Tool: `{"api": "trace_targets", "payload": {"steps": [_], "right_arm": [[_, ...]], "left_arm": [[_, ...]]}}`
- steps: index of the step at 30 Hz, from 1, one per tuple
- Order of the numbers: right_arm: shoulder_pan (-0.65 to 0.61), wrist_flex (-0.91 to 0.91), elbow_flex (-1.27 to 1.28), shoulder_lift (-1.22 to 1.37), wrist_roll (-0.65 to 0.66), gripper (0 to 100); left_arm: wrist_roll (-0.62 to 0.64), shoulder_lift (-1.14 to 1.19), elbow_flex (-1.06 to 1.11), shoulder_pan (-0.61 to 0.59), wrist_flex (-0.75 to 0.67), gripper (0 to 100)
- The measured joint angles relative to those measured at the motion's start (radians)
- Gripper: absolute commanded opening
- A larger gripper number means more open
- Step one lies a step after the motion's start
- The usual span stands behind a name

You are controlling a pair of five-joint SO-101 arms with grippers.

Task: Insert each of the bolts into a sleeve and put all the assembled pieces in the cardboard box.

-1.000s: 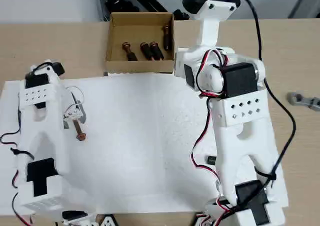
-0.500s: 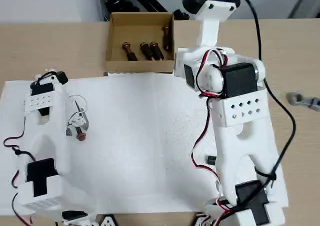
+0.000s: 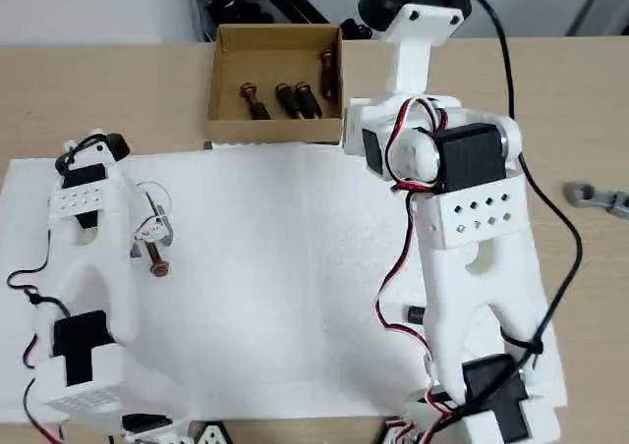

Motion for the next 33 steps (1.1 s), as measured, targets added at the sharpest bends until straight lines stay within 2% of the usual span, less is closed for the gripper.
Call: {"api": "trace_targets", "payload": {"steps": [6, 14, 26, 33], "right_arm": [[0.0, 0.0, 0.0, 0.0, 0.0, 0.8], [0.0, 0.0, 0.0, 0.0, 0.0, 0.8], [0.0, 0.0, 0.0, 0.0, 0.0, 0.8], [0.0, 0.0, 0.0, 0.0, 0.0, 0.8]], "left_arm": [[-0.002, 0.1, -0.017, 0.003, -0.023, 14], [-0.002, 0.152, -0.055, 0.012, -0.034, 1], [0.002, 0.157, -0.072, 0.014, -0.034, 1], [-0.098, 0.216, -0.245, 0.018, 0.112, 1]]}}
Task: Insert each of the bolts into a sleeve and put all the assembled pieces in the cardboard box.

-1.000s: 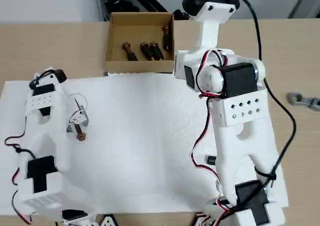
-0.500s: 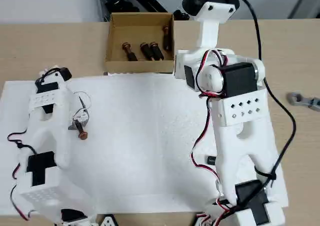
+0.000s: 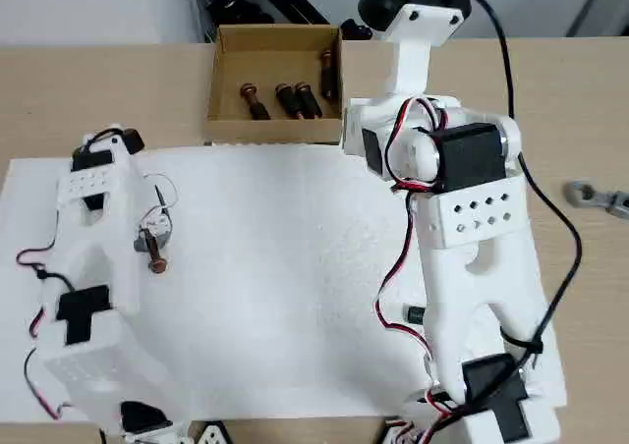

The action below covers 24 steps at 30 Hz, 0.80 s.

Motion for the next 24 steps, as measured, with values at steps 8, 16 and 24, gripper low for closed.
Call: {"api": "trace_targets", "payload": {"steps": [8, 16, 24], "right_arm": [[0.0, 0.0, 0.0, 0.0, 0.0, 0.8], [0.0, 0.0, 0.0, 0.0, 0.0, 0.8], [0.0, 0.0, 0.0, 0.0, 0.0, 0.8]], "left_arm": [[-0.215, 0.02, -0.364, -0.006, 0.209, 1], [-0.523, 0.02, -0.583, 0.043, 0.33, 1], [-0.936, 0.02, -0.591, 0.133, 0.33, 1]]}}
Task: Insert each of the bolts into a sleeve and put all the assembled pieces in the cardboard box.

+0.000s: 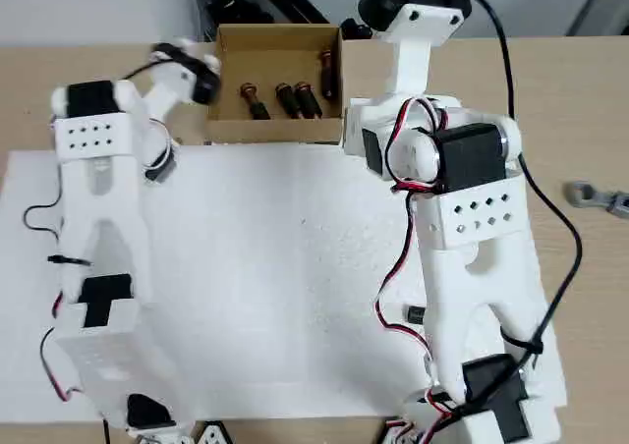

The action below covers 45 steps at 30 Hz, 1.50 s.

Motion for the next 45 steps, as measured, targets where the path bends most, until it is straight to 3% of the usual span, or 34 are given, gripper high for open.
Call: {"api": "trace_targets", "payload": {"steps": [11, 21, 31, 37, 45], "right_arm": [[0.0, 0.0, 0.0, -0.003, 0.0, 0.8], [0.0, -0.029, 0.0, -0.098, 0.0, 0.8], [0.012, 0.002, 0.0, -0.098, 0.0, 0.8], [0.046, 0.002, 0.081, -0.098, 0.0, 0.8], [0.048, 0.002, 0.086, -0.098, 0.0, 0.8]], "left_arm": [[-0.491, 0.009, 0.084, 0.101, 0.002, 1], [-0.717, 0.011, 0.318, 0.167, 0.0, 1], [-0.74, 0.009, 0.531, 0.17, -0.155, 10], [-0.689, 0.008, 0.543, 0.17, -0.201, 14], [-0.571, -0.048, 0.422, 0.135, -0.021, 14]]}}
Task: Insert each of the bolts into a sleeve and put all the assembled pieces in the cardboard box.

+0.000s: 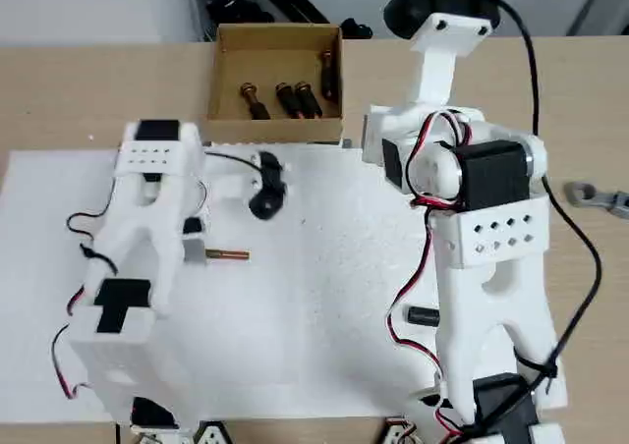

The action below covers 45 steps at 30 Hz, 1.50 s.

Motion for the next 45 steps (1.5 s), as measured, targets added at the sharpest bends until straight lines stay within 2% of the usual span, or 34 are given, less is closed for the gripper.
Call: {"api": "trace_targets", "payload": {"steps": [3, 6, 16, 21, 23, 26, 29, 45], "right_arm": [[-0.002, 0.0, 0.0, 0.0, 0.0, 0.8], [0.0, 0.0, 0.0, 0.0, 0.0, 0.8], [-0.002, 0.0, 0.003, 0.0, 0.0, 0.8], [0.0, 0.0, 0.003, 0.0, 0.0, 0.8], [0.0, 0.0, 0.003, 0.0, 0.0, 0.8], [-0.002, 0.0, 0.003, 0.0, 0.0, 0.8], [-0.002, 0.0, 0.003, 0.0, 0.0, 0.8], [-0.002, 0.0, 0.003, 0.0, 0.0, 0.8]], "left_arm": [[0.164, -0.061, -0.017, 0.0, 0.011, 14], [0.385, -0.11, -0.02, 0.0, 0.017, 14], [1.341, -0.094, 0.015, -0.017, 0.02, 14], [1.766, 0.021, 0.017, -0.018, 0.02, 14], [1.887, 0.066, 0.015, -0.028, 0.02, 14], [1.992, 0.097, -0.003, -0.035, 0.02, 14], [2.024, 0.115, -0.029, -0.035, 0.025, 14], [2.035, 0.137, -0.035, -0.043, -0.009, 14]]}}
